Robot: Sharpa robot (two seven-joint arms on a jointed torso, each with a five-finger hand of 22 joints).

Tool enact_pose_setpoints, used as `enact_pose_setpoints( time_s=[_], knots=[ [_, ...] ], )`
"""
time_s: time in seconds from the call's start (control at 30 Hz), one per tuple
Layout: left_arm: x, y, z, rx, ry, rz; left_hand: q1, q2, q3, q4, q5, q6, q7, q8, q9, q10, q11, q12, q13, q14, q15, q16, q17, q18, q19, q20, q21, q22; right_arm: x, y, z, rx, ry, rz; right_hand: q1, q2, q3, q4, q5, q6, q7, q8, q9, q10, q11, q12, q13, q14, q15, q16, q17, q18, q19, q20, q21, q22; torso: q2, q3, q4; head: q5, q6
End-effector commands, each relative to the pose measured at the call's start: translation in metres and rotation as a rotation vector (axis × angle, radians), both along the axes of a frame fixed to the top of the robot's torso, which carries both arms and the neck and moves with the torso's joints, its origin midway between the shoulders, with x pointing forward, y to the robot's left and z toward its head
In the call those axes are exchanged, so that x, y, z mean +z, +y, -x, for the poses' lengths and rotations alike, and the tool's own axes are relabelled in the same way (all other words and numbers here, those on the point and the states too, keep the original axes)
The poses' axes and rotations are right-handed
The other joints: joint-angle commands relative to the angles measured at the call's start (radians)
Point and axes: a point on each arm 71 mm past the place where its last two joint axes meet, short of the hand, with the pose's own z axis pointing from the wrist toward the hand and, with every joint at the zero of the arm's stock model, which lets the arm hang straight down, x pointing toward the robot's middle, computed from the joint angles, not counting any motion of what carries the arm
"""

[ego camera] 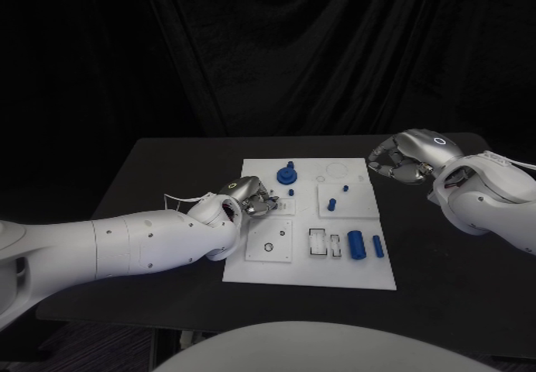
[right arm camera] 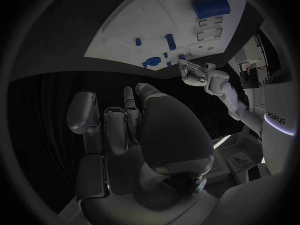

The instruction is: Assemble the parts on the task board

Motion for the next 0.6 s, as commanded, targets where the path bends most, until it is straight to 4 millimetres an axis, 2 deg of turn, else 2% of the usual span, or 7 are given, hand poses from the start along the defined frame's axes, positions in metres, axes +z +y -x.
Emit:
enact_pose_setpoints(
  time_s=[0.03,0.6],
  knots=[
    [0.0005,-0.0023,0.0005,-0.01,-0.014,0.01,-0.01,0.004,0.001,0.007,-0.003,-0.003,-0.007,0.002,-0.002,0.104,-0.009,-0.001,0.262,0.104,-0.009,0.003,0.263,-0.002,0.012,-0.007,0.004,0.194,-0.0003,-0.0007,0.0006,-0.009,-0.005,-0.003,0.006,-0.005,0.006,-0.002,0.004,0.007,0.001,-0.003,-0.001,-0.002,0.0,-0.004,0.091,0.047,0.003,-0.004,0.174,0.005,-0.008,-0.001,-0.006,0.14,0.001,0.0003,0.0016,0.001,0.0],
    [-0.0048,-0.0049,0.0011,-0.018,-0.005,0.006,-0.015,0.002,0.002,0.012,-0.009,-0.004,-0.006,0.002,-0.002,0.104,-0.008,-0.001,0.262,0.104,-0.009,0.003,0.263,-0.001,0.011,-0.007,0.001,0.193,-0.0004,-0.0011,0.0013,-0.01,-0.003,-0.002,0.006,-0.005,0.006,-0.002,0.004,0.007,0.001,-0.003,-0.001,-0.002,0.0,-0.004,0.091,0.047,0.003,-0.004,0.174,0.005,-0.008,-0.001,-0.006,0.14,0.002,0.0005,0.0008,0.004,0.0]
  ],
)
